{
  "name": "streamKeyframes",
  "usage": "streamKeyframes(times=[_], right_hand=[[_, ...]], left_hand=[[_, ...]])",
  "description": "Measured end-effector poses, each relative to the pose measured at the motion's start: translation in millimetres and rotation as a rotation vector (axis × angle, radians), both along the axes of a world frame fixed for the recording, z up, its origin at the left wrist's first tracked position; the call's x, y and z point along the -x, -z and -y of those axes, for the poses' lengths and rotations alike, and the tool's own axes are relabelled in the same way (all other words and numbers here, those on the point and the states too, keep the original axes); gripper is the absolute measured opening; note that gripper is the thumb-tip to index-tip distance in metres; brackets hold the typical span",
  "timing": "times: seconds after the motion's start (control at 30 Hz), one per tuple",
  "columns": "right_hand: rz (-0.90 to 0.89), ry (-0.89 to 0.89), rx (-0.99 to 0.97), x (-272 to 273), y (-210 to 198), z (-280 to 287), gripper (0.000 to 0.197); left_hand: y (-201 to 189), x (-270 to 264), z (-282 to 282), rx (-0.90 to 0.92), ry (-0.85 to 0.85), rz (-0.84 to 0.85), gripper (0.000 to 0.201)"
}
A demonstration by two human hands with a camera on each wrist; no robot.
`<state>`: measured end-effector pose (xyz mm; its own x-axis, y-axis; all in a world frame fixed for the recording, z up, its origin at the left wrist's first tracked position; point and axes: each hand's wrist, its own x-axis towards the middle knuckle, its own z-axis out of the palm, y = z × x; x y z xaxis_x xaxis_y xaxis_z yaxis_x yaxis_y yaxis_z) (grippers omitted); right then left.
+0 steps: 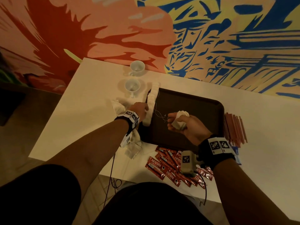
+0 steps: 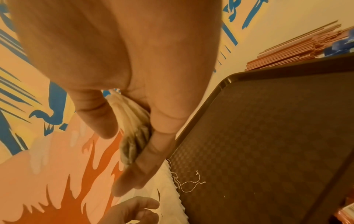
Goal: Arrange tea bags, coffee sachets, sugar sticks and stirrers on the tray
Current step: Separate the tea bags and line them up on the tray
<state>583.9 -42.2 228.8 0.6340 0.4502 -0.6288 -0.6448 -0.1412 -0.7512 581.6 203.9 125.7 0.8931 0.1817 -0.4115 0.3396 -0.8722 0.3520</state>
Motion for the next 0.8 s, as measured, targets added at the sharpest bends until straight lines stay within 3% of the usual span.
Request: streamKeyframes(times=[0.17,0.33,0.53,0.8], right_hand=[[-0.064,0.066,-0.096,-0.7,-9.2,4.1,0.042],[-0.049,0.062,-0.163,-2.9,-20.1,8.7,0.032],[0.035,-0.035,-0.223,1.9,-38.5,14.9,0.026],[0.18,-0.141,-0.275,6.3,-70.1,45.1,0.014]], left_hand=[[-25.9,9.1,2.1,0.131,-0.163,0.111,0.019],[-70.7,36.0,20.0,0.38,-0.259,0.262,0.016],[-132.1,67.2,58.1,0.463,-0.124,0.329,0.017],[-183.5,89.8,102.2,0.614,-0.198,0.48,0.018]])
